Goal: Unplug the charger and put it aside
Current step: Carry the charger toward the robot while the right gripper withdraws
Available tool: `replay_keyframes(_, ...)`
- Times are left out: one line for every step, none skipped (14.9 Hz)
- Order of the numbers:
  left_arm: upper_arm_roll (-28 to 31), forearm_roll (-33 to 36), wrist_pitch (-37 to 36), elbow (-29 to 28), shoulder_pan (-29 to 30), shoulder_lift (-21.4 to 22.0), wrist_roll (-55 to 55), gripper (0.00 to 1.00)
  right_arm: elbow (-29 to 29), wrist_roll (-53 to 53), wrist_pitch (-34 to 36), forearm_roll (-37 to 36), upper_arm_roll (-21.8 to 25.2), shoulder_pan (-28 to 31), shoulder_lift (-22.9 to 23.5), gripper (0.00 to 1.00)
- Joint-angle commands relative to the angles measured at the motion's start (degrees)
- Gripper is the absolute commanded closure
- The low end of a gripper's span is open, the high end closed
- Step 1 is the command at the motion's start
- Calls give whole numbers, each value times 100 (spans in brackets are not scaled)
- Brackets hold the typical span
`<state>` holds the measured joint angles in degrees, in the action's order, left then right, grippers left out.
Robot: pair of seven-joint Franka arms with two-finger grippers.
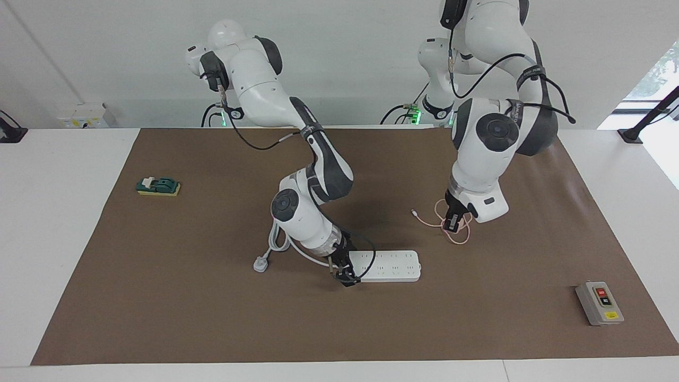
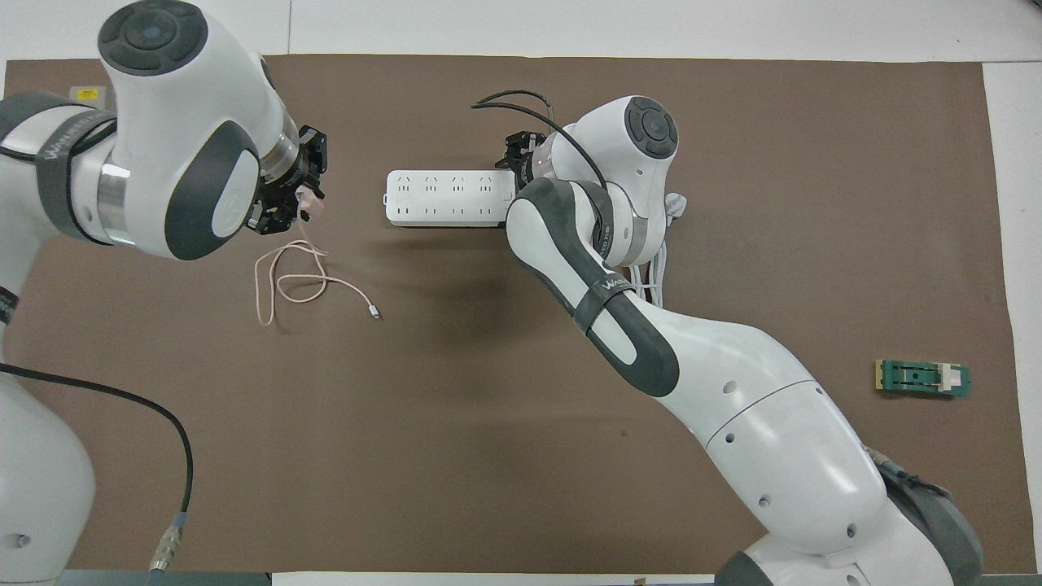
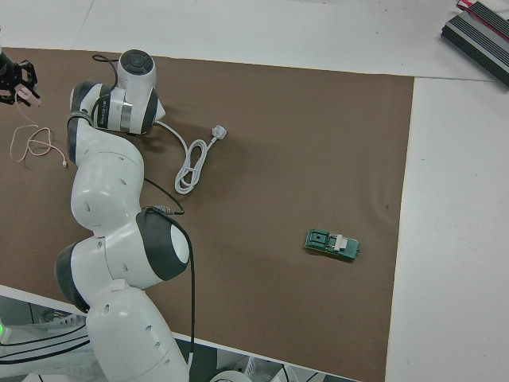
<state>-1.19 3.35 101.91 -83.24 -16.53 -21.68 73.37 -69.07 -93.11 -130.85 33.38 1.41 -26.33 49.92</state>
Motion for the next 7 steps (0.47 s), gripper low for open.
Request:
replay_keyframes(-30,61,-136,-481,272,462,-1276,100,-212,153,-117,90,-18,102,-298,0)
replay_keyframes(-30,61,-145,-657,308,584,-1838,100,-247,153,5,46,-1,102,-403,0)
replay_keyframes(-30,61,-153,-833,430,716,-2409,100,-273,170,224,28,69,111,-526,0)
replay_keyframes(-30,61,-162,-1000,571,891,-3024,100,-291,197,409,-42,174,119,-657,0)
replay_keyframes(-30,61,-154,-1210,746,1119,-3752,100,-343,188,515,-129,253,120,-798,0)
replay_keyframes(-30,61,-145,-1413,931,1331,-4508,100,-500,206,534,-252,306,120,-999,0)
replay_keyframes(-30,61,-101,-1623,1159,1515,-5334,100,-702,284,542,-393,342,128,-1236,0)
